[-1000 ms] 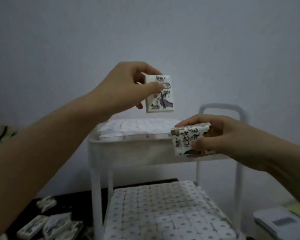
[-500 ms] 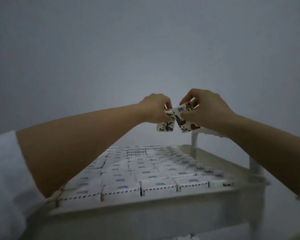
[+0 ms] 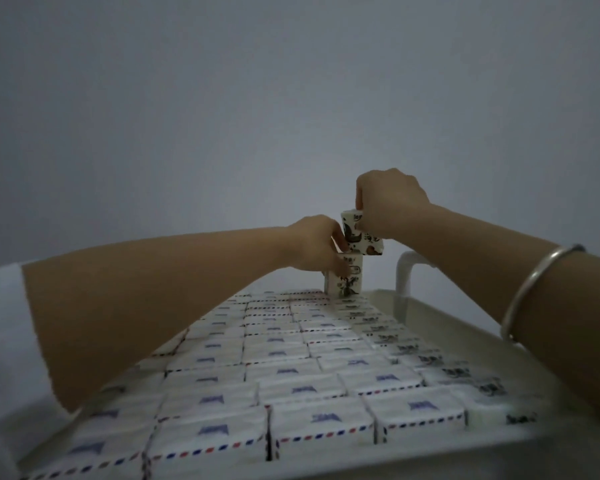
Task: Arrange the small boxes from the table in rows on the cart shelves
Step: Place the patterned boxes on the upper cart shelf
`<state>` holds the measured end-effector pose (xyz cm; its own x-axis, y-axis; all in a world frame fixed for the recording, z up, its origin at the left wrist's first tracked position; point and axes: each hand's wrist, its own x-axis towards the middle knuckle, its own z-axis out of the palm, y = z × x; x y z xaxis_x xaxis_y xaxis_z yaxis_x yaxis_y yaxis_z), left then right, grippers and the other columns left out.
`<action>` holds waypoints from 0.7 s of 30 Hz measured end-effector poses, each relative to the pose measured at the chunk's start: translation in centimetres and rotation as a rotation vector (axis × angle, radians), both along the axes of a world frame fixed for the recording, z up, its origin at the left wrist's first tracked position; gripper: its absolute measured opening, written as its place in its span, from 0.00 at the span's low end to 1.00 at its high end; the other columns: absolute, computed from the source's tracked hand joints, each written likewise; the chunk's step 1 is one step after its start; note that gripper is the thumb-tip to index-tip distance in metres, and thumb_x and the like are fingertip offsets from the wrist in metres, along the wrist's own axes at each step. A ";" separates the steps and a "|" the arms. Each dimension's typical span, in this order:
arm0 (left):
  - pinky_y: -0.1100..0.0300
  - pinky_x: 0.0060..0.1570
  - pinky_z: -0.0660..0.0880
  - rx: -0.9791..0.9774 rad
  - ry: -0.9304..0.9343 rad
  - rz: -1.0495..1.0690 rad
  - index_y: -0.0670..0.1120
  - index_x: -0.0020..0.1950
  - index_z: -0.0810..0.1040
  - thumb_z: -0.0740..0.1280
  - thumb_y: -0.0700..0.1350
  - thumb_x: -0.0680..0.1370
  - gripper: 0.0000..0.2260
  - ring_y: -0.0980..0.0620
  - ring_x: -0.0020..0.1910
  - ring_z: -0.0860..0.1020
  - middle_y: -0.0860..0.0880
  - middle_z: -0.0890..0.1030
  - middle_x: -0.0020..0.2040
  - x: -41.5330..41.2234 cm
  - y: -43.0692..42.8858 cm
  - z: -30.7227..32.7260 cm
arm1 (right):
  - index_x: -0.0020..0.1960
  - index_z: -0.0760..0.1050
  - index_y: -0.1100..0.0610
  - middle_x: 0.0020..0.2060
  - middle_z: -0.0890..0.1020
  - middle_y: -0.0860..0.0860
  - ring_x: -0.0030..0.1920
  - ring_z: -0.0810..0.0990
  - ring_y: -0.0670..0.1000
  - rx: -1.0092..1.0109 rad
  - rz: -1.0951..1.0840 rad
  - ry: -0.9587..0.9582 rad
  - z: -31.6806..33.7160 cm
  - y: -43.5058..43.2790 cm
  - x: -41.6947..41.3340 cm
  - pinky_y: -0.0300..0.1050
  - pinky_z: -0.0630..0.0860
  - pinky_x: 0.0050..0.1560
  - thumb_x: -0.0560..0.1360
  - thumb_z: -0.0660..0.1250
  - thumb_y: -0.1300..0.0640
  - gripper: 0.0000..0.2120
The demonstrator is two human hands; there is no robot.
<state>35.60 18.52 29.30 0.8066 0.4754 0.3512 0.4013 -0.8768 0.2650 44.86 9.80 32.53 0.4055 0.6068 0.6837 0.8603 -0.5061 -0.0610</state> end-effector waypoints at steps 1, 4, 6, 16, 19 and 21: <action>0.57 0.53 0.75 -0.021 0.029 0.001 0.45 0.62 0.75 0.75 0.49 0.72 0.21 0.49 0.54 0.78 0.48 0.79 0.55 -0.1 -0.1 -0.1 | 0.53 0.78 0.60 0.43 0.77 0.53 0.41 0.75 0.53 0.001 -0.006 -0.001 -0.2 0.1 0.0 0.42 0.67 0.35 0.74 0.65 0.65 0.09; 0.57 0.52 0.77 -0.113 0.106 -0.012 0.44 0.57 0.77 0.76 0.46 0.71 0.18 0.50 0.49 0.79 0.47 0.80 0.54 -0.1 -0.3 -0.7 | 0.53 0.78 0.60 0.42 0.78 0.53 0.41 0.75 0.53 -0.019 -0.004 0.038 -1.3 0.7 0.4 0.41 0.65 0.32 0.73 0.64 0.66 0.10; 0.59 0.52 0.76 -0.159 0.120 -0.015 0.44 0.55 0.79 0.76 0.45 0.71 0.15 0.50 0.48 0.79 0.48 0.80 0.51 -0.1 -0.2 -1.0 | 0.55 0.78 0.59 0.46 0.81 0.53 0.44 0.78 0.53 -0.051 0.016 0.092 -1.9 1.0 0.7 0.40 0.66 0.31 0.74 0.66 0.65 0.10; 0.59 0.57 0.64 -0.153 0.285 0.109 0.50 0.64 0.78 0.69 0.45 0.76 0.16 0.49 0.60 0.71 0.48 0.74 0.68 -1.1 -0.5 -0.8 | 0.57 0.79 0.53 0.52 0.83 0.49 0.43 0.79 0.50 -0.148 0.155 0.203 -2.9 -0.4 -0.1 0.40 0.76 0.39 0.75 0.66 0.64 0.13; 0.55 0.68 0.61 -0.094 0.387 0.127 0.52 0.72 0.70 0.63 0.40 0.79 0.21 0.47 0.72 0.64 0.47 0.66 0.74 -1.5 -1.5 -0.4 | 0.54 0.79 0.51 0.52 0.83 0.49 0.41 0.81 0.50 -0.146 0.170 0.234 -3.0 -0.3 0.0 0.39 0.76 0.37 0.75 0.68 0.63 0.11; 0.51 0.73 0.53 -0.096 0.492 0.109 0.57 0.75 0.64 0.59 0.36 0.80 0.26 0.47 0.77 0.54 0.48 0.56 0.78 -2.0 -2.0 0.1 | 0.54 0.80 0.51 0.52 0.83 0.49 0.42 0.82 0.50 -0.160 0.181 0.258 -3.1 -0.2 -0.1 0.41 0.79 0.40 0.75 0.67 0.64 0.11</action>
<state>33.63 16.53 29.38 0.8093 0.5775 -0.1071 0.5866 -0.8038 0.0991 44.78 9.58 29.41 0.4286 0.7758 0.4631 0.9035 -0.3679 -0.2198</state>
